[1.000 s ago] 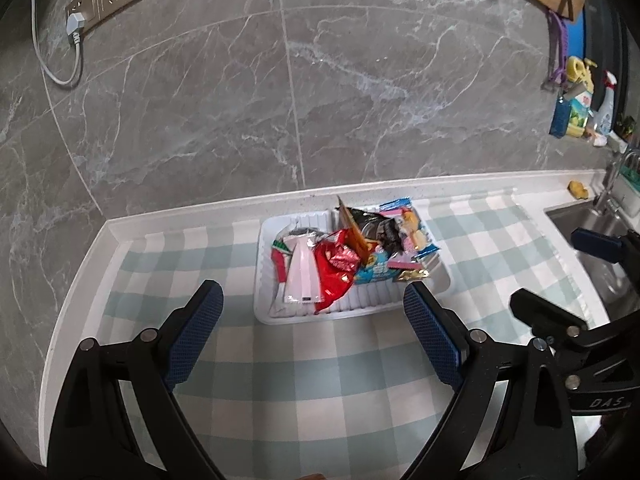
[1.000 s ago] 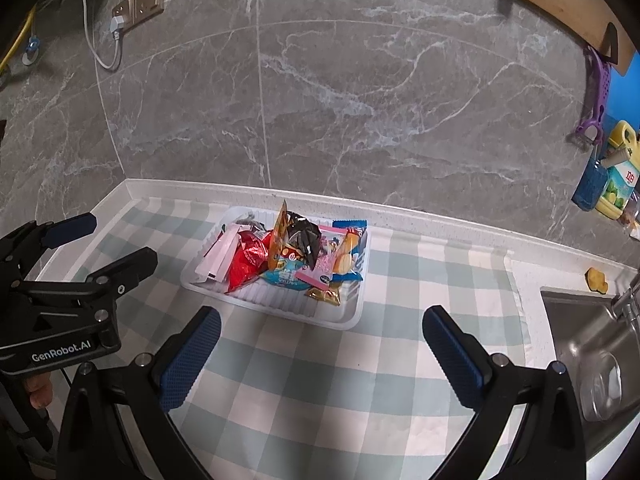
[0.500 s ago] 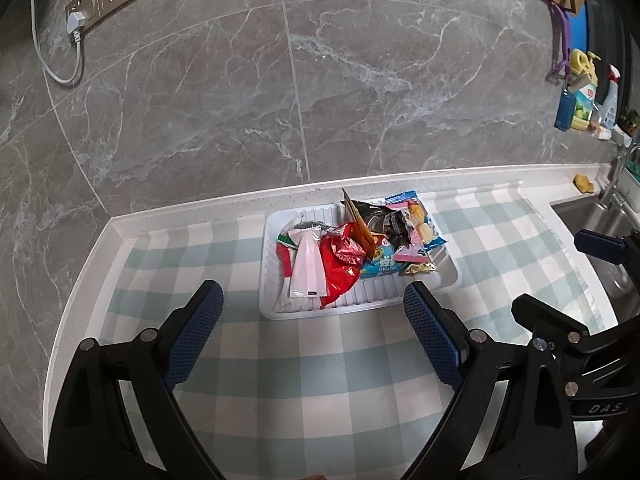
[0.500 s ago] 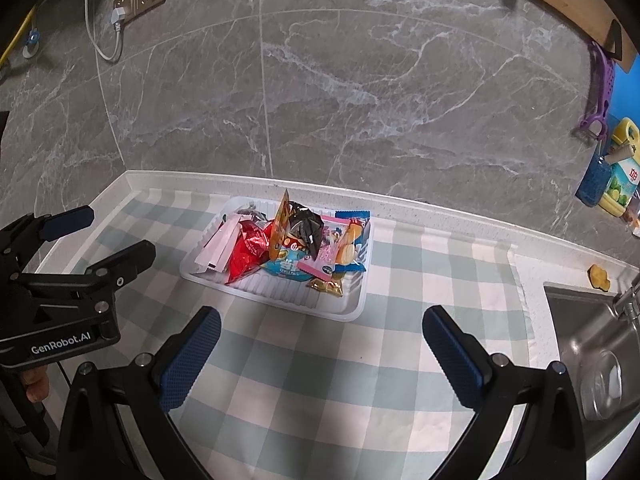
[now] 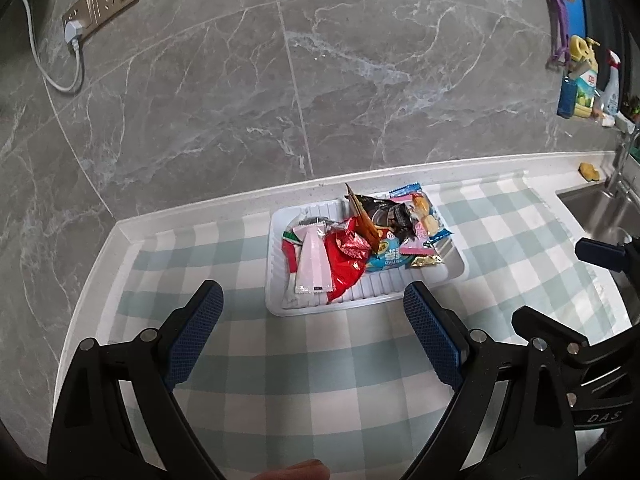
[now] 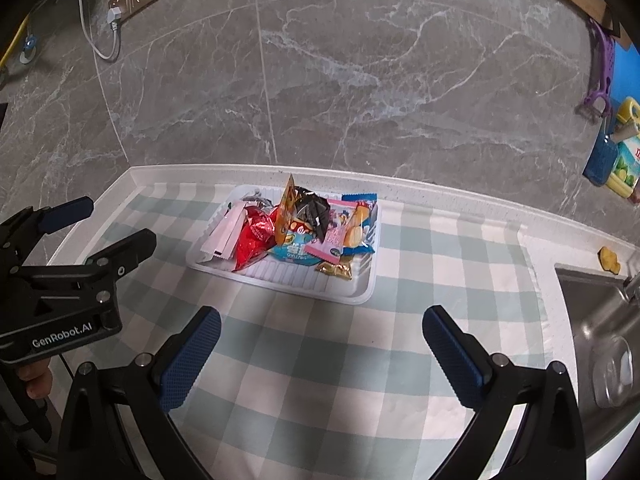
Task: Organize snacks
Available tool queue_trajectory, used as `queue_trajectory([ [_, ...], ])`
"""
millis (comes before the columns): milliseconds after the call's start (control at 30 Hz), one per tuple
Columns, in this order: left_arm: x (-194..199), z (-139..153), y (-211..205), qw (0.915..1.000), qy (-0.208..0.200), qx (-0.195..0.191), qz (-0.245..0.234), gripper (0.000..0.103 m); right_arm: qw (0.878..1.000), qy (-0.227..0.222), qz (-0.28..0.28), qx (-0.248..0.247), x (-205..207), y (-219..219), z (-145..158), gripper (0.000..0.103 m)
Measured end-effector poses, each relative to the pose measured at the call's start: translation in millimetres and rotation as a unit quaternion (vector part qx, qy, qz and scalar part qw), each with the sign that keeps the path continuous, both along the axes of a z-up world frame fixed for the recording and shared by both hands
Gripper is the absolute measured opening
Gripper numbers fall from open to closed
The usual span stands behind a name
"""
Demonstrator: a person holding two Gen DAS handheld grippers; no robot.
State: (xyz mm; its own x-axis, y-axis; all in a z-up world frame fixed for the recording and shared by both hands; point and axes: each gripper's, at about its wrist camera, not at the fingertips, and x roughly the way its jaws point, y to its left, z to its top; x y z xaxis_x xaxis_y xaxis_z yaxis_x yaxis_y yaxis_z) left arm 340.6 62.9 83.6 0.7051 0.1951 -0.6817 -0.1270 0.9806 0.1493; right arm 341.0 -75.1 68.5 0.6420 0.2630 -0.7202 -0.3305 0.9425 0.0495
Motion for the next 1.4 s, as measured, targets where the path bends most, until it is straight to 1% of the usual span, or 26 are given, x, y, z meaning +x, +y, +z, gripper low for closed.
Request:
queue_trajectory([
  [133, -0.3, -3.2, 0.5, 1.0, 0.003, 0.007, 0.006, 0.092, 1.0, 0.004, 0.001, 0.003, -1.8, 1.0, -2.7, 0.103],
  [267, 0.6, -6.5, 2.5, 1.0, 0.008, -0.001, 0.005, 0.092, 1.0, 0.01, 0.002, 0.006, -2.1, 1.6, -5.6, 0.103],
  [467, 1.2, -11.1, 0.8, 0.9999, 0.013, 0.003, 0.004, 0.092, 1.0, 0.017, 0.005, 0.011, -3.5, 2.9, -10.1, 0.103],
  [600, 3.2, -15.3, 0.9, 0.9998, 0.021, -0.002, 0.005, 0.092, 1.0, 0.02, 0.006, 0.01, -4.1, 3.0, -12.4, 0.103],
  [800, 3.1, -12.4, 0.5, 0.9999, 0.012, 0.007, 0.007, 0.092, 1.0, 0.022, 0.005, 0.01, -4.2, 2.8, -14.7, 0.103],
  [900, 2.1, -9.6, -1.5, 0.9998, 0.005, 0.018, 0.009, 0.092, 1.0, 0.022, 0.006, 0.009, -4.2, 2.9, -15.4, 0.103],
  [967, 0.7, -8.0, 2.4, 0.999, -0.004, 0.022, 0.039, 0.092, 1.0, 0.023, 0.005, 0.009, -4.2, 2.9, -15.6, 0.103],
  [1033, -0.8, -6.1, 4.5, 0.9983, -0.009, 0.03, 0.049, 0.092, 1.0, 0.024, 0.004, 0.009, -4.4, 2.8, -17.0, 0.103],
  [1100, -1.1, -3.7, 6.6, 0.998, -0.013, 0.033, 0.052, 0.092, 1.0, 0.026, 0.004, 0.009, -4.5, 2.4, -18.6, 0.103],
  [1233, -1.8, 1.1, 9.0, 0.9982, -0.015, 0.026, 0.052, 0.092, 1.0, 0.028, 0.002, 0.008, -3.4, 2.5, -19.8, 0.103],
  [1400, -0.4, -0.1, 4.5, 0.9988, -0.01, 0.026, 0.04, 0.092, 1.0, 0.027, 0.002, 0.009, -2.8, 1.9, -19.3, 0.103],
])
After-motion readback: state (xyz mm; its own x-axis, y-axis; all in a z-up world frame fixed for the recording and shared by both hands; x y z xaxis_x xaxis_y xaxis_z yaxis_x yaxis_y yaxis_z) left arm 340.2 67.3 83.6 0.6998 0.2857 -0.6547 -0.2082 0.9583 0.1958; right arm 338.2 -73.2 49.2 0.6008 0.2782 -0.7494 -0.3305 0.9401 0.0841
